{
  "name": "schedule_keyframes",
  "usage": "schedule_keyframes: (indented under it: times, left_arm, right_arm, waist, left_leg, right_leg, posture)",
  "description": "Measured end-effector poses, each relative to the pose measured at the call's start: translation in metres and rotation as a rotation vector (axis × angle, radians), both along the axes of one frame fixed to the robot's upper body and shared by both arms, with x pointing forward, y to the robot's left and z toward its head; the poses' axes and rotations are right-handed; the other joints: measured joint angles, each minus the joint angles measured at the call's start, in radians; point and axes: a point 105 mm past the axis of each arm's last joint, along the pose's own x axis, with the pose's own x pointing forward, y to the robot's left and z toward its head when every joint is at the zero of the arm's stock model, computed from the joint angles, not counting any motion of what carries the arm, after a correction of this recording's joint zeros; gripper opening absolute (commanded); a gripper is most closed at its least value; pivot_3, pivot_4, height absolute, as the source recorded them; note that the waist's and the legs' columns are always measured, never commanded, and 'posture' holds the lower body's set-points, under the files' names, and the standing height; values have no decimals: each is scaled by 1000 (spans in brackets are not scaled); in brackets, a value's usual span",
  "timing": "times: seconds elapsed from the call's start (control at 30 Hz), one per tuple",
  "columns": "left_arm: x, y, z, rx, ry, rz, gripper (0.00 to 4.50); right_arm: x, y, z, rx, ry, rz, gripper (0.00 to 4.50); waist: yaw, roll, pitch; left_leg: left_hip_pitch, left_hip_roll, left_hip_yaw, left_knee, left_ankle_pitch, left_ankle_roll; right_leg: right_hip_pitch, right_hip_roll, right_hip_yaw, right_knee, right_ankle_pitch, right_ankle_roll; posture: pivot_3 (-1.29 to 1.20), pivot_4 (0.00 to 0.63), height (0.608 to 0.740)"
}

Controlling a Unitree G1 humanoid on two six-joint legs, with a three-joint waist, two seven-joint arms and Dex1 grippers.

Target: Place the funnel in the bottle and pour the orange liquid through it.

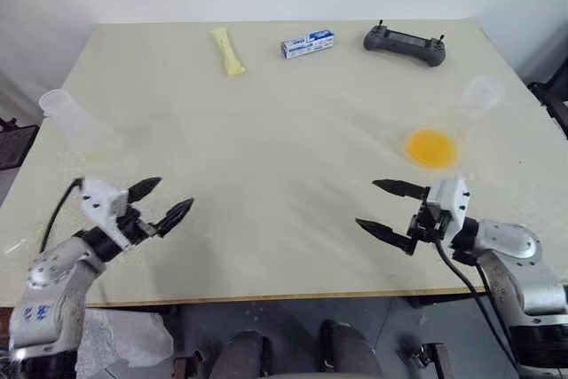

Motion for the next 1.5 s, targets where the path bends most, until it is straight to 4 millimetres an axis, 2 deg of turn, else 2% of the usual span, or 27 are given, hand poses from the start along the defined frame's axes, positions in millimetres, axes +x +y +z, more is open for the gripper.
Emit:
schedule_keyframes:
  times: [0.13,0.3,0.47,0.63,0.8,1.0,1.27,1.43,1.5]
  left_arm:
    - [-19,24,4,-5,-16,144,4500]
    - [-13,50,17,-14,-69,305,4500]
    - [21,89,32,-15,-107,529,4500]
    - [72,113,44,9,-116,655,4500]
    - [107,109,48,18,-134,659,4500]
    - [128,104,46,9,-128,635,4500]
    - [128,107,44,6,-134,658,4500]
    - [116,117,27,14,-96,694,4500]
    - [115,119,26,8,-97,702,4500]
  right_arm:
    - [6,12,5,20,-18,27,4481]
    - [10,20,1,38,-6,43,4481]
    - [11,22,4,45,-31,35,4481]
    - [5,23,0,45,-33,21,4481]
    - [0,21,-4,36,-29,-7,4481]
    - [-4,22,-1,35,-46,-26,4481]
    - [-2,19,0,38,-51,-56,4481]
    - [-3,17,1,33,-58,-69,4481]
    - [-2,16,2,31,-60,-72,4481]
  waist:
    - [10,0,0]
    - [12,0,0]
    - [9,0,0]
    - [11,-1,0]
    - [4,-3,0]
    - [3,-4,0]
    - [3,-5,0]
    - [3,-5,0]
    - [6,-5,0]
  left_leg:
    - [0,0,-1,1,0,-1]
    - [0,-1,-2,1,0,-1]
    - [0,0,-1,1,-1,-1]
    - [0,0,0,1,0,-1]
    - [0,0,1,0,-1,-2]
    - [0,3,1,1,-1,-3]
    - [0,3,1,2,-1,-3]
    - [0,3,1,2,-1,-3]
    - [0,3,1,3,-1,-3]
  right_leg:
    - [0,0,2,0,0,0]
    - [1,0,2,0,0,0]
    - [-1,3,-4,3,0,0]
    - [-1,4,-6,4,0,0]
    - [-2,4,-8,4,0,1]
    - [-1,6,-10,4,0,1]
    - [-1,6,-10,4,0,1]
    - [-1,6,-10,4,0,1]
    - [-1,6,-10,5,0,1]
  posture:
    - [0,150,740]
    - [0,150,740]
    - [0,150,740]
    - [0,150,740]
    - [0,150,740]
    - [0,150,740]
    - [0,150,740]
    - [0,150,740]
    - [0,150,740]
